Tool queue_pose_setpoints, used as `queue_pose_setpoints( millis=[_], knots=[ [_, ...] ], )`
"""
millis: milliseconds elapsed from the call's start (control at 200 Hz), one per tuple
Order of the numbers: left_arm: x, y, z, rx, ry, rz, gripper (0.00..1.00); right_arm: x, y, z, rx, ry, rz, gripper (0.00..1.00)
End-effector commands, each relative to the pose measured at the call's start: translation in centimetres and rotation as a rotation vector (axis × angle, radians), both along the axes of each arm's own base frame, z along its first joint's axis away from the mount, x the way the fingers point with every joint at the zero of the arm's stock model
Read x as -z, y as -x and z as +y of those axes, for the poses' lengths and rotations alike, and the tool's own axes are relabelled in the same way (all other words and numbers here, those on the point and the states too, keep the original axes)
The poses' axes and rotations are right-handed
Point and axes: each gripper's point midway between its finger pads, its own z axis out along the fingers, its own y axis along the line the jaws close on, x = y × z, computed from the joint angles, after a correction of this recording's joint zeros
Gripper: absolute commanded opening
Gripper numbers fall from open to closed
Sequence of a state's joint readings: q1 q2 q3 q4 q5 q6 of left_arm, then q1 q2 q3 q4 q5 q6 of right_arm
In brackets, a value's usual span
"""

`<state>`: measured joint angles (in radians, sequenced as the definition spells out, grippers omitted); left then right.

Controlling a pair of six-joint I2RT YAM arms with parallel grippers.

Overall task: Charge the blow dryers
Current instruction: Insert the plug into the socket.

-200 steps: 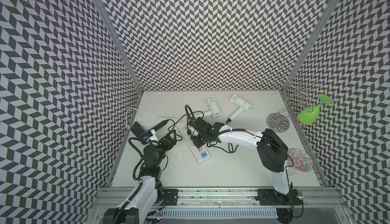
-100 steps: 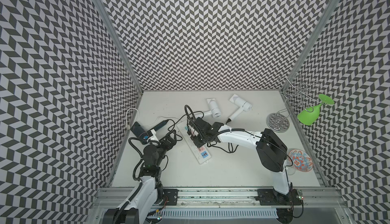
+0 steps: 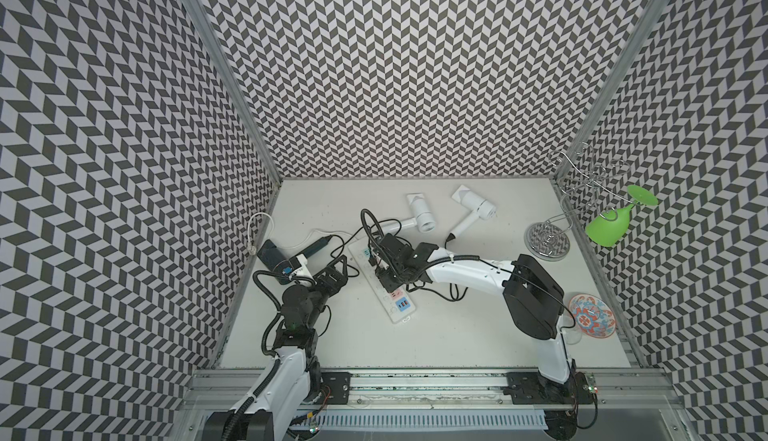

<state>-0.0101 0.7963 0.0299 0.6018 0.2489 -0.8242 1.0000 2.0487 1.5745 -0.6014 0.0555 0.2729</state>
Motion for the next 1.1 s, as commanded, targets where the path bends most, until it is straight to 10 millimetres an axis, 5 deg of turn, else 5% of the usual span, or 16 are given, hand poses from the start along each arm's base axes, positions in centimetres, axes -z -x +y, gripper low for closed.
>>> queue_pose_setpoints(
  millis=[0,671,1092],
  knots=[
    [-0.7,0.0,0.2,-0.006,0.001,-0.034,0.99,1.7,0.2,-0.2,0.013,0.069,-0.007,0.0],
    [-0.6,0.1,0.3,-0.01,-0.002,-0.033,0.99,3.5,1.2,0.8,-0.001,0.173,-0.017,0.0],
    [-0.7,0.0,0.3,-0.01,0.0,-0.034,0.99,3.4,-0.4,-1.2,0.061,0.316,-0.075,0.0]
  ],
)
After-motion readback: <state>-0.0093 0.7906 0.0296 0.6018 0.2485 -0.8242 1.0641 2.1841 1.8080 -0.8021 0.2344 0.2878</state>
